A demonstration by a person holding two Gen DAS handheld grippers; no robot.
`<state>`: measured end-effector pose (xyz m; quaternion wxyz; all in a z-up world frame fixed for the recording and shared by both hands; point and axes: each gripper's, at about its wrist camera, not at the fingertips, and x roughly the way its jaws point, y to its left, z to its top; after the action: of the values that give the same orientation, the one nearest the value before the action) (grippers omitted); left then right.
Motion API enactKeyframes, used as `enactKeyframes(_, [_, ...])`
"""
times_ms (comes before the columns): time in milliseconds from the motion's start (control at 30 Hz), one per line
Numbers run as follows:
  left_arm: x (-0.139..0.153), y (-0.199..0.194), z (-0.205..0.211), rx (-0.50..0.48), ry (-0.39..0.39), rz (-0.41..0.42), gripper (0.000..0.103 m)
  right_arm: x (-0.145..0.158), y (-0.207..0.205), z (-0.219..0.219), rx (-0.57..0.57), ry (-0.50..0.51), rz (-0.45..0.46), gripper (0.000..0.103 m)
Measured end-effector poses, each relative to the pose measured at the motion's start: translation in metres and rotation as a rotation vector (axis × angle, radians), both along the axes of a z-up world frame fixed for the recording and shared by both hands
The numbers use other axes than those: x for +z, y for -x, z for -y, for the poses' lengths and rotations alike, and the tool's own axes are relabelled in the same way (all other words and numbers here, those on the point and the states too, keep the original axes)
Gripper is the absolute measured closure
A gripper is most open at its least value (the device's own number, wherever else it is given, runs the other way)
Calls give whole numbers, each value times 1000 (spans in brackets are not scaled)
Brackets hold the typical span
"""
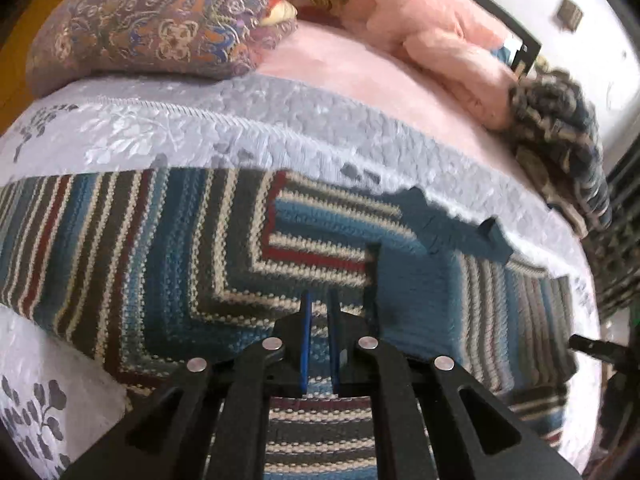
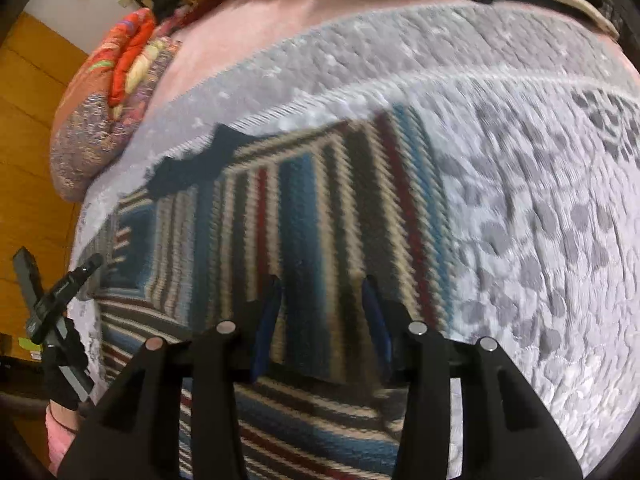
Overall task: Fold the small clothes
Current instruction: 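Lay the sleeve flat on the body and open the right tool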
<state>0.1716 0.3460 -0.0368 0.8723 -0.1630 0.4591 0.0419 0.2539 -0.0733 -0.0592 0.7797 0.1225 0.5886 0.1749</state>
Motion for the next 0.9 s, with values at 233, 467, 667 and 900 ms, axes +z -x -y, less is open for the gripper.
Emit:
enactKeyframes(233, [-3,-16,82,-206,19,2,82,2,3,-43,88,-30,-3,60])
enactKeyframes(467, [-53,-27,77,-195,34,-126,82,-24,5,-56,109,9,-53,61])
enactKeyframes(667, [-63,-26,59,-175,121,-119,88,-43,4,-53,98,8,-74,62])
enactKeyframes(900, [-55,-21,60,-179,126,-95,86,-37,7,-62,117,35,-48,53])
